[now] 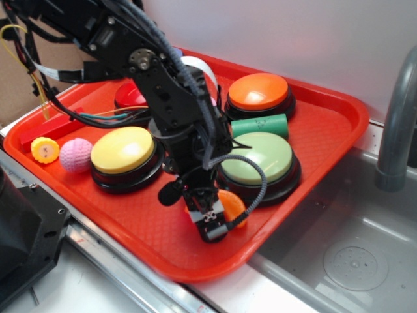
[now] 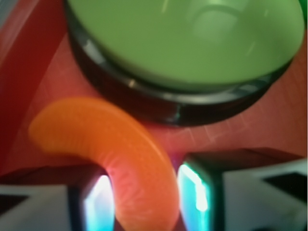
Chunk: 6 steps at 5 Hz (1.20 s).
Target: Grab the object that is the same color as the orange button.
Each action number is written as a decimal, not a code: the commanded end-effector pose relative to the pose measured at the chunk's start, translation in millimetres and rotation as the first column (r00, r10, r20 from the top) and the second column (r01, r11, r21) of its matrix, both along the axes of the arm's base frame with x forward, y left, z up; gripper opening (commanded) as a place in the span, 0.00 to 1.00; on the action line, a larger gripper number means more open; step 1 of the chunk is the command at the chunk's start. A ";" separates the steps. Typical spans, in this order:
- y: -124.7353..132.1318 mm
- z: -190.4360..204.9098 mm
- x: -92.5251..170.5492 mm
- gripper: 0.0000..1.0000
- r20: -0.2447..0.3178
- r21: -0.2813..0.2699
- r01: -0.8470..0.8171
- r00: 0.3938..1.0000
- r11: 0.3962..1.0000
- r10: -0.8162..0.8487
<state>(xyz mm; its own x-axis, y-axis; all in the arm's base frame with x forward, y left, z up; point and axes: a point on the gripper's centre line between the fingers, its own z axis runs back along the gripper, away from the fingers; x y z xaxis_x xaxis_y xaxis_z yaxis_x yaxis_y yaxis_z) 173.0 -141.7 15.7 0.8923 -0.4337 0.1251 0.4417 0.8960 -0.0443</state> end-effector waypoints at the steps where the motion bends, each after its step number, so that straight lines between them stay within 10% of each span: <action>1: 1.5 -6.6 -7.2 0.00 0.005 0.011 -0.001 1.000 1.000 0.001; 6: 76.7 137.9 16.9 0.00 0.071 -0.036 -0.417 0.905 0.908 0.419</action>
<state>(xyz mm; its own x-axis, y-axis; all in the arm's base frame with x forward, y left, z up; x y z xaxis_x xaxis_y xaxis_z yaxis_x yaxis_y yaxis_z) 187.1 -62.9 141.2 0.9879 -0.0248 0.1528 0.0303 0.9990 -0.0338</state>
